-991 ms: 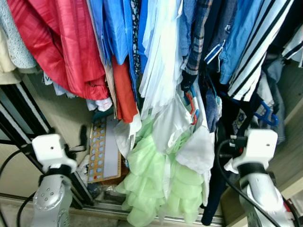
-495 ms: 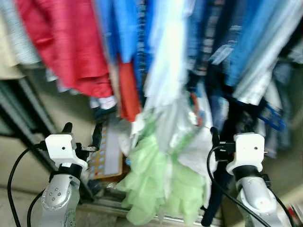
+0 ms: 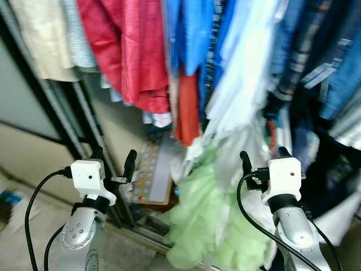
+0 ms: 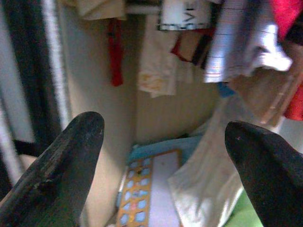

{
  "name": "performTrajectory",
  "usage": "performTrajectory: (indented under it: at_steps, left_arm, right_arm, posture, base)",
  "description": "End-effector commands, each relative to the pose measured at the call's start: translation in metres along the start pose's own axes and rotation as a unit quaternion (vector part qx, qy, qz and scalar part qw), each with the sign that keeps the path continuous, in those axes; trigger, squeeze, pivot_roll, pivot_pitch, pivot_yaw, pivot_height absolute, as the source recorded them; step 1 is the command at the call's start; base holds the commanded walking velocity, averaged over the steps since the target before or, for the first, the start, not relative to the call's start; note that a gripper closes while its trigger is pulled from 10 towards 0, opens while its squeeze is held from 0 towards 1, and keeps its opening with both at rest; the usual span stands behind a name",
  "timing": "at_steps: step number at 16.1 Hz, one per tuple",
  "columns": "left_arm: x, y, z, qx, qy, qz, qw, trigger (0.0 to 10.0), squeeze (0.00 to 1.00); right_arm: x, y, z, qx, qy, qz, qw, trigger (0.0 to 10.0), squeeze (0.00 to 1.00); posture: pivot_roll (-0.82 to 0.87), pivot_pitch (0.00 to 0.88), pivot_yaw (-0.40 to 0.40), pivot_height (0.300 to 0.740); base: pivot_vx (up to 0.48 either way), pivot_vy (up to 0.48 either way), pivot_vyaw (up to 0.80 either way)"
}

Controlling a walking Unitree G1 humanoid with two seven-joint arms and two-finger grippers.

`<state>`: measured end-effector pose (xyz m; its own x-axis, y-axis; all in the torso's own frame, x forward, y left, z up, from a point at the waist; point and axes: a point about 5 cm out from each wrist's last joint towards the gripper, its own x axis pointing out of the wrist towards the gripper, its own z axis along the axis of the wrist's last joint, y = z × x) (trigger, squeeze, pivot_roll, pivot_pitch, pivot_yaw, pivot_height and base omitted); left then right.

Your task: Clean up the room

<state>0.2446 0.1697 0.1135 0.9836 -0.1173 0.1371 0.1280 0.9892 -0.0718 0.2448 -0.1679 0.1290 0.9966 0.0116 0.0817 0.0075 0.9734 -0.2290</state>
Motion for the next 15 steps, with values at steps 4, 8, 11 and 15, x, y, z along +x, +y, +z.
performTrajectory:
  at_steps: [4, 8, 11, 15]
  left_arm:
    - [0.007, 0.003, 0.003, 0.021, -0.005, 0.026, 0.999, 10.0, 0.0]
    - [0.002, 0.016, 0.001, 0.031, 0.013, 0.128, 0.991, 10.0, 0.0]
    - [-0.001, 0.017, 0.004, 0.012, 0.006, 0.098, 0.995, 10.0, 0.0]
    - [0.003, 0.016, 0.002, 0.03, 0.009, 0.097, 0.995, 10.0, 0.0]
  right_arm:
    - [0.011, 0.004, 0.007, 0.015, -0.024, 0.015, 0.999, 10.0, 0.0]
    - [0.028, 0.016, 0.008, 0.059, -0.023, 0.058, 0.996, 10.0, 0.0]
    - [0.041, 0.024, 0.008, 0.056, -0.015, 0.057, 0.997, 10.0, 0.0]
    - [0.039, 0.025, 0.01, 0.042, -0.045, 0.065, 0.996, 10.0, 0.0]
  posture:
    - [-0.04, 0.0, 0.009, 0.74]
    - [0.03, 0.0, -0.059, 0.74]
    - [0.06, 0.0, -0.083, 0.74]
    - [0.04, 0.0, -0.061, 0.74]
  base:
    - [0.0, 0.0, 0.8]
    - [0.0, 0.0, 0.0]
    - [0.0, 0.0, 0.0]
    - [0.0, 0.0, 0.0]
